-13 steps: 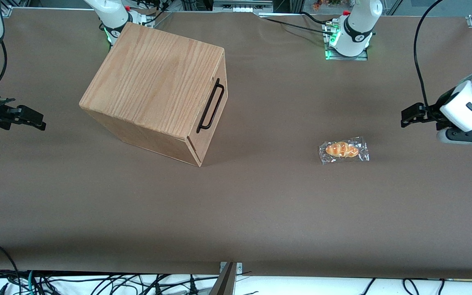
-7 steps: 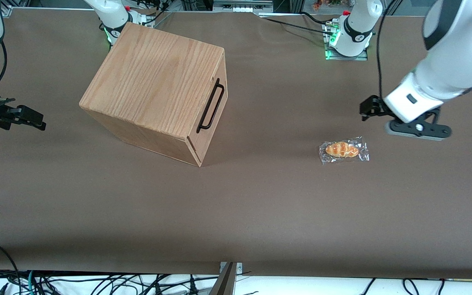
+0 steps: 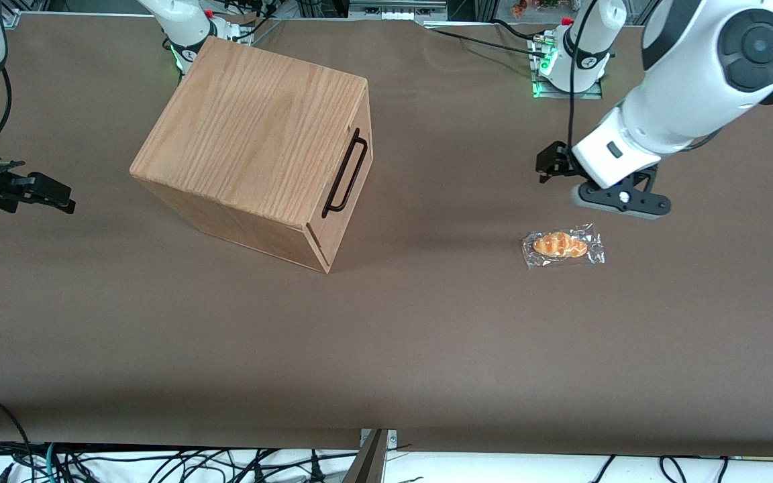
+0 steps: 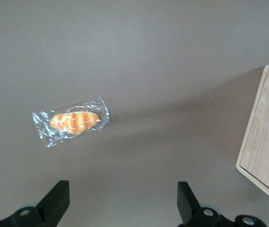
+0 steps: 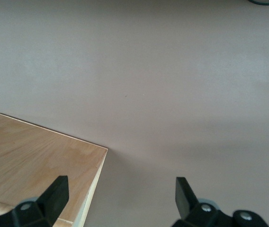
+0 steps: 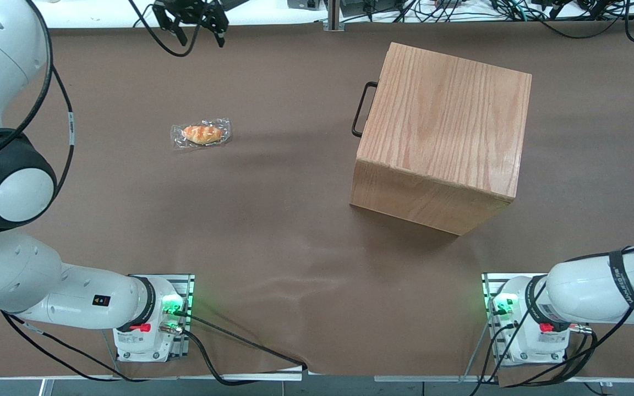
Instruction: Open top drawer with left arm
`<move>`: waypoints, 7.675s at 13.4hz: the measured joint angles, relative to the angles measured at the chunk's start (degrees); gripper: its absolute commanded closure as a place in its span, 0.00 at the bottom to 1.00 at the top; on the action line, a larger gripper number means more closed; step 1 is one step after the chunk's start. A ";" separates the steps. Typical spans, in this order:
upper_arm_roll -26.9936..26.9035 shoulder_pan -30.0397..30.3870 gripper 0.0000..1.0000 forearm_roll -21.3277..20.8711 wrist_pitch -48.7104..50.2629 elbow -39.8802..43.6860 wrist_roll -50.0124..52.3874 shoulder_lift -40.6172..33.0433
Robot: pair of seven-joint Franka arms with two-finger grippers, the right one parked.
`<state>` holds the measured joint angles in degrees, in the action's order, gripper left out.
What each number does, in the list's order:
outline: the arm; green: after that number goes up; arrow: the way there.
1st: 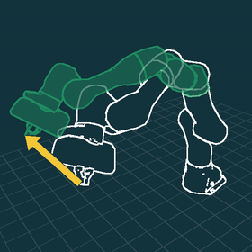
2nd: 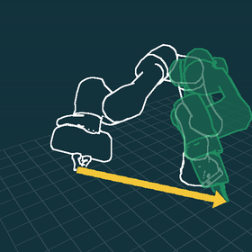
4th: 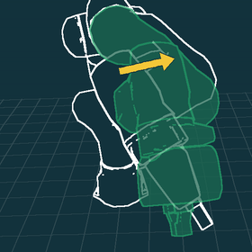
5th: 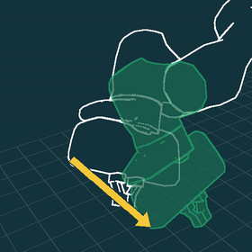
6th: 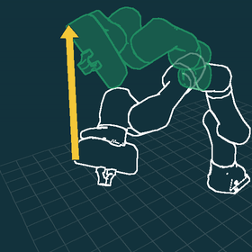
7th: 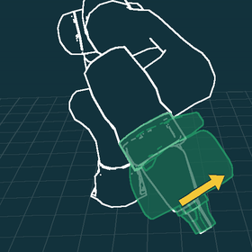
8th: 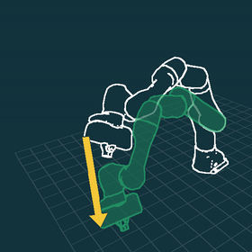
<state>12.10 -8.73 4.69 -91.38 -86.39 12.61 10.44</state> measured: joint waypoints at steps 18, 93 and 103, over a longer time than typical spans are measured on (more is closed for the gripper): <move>0.36 -19.56 0.00 3.59 -12.21 0.32 26.68 8.12; -0.36 -21.47 0.00 4.02 -17.63 3.42 23.61 17.58; -0.18 -21.82 0.00 4.02 -17.46 3.41 23.61 17.55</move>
<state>11.92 -30.55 8.71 -108.84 -82.98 36.22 28.00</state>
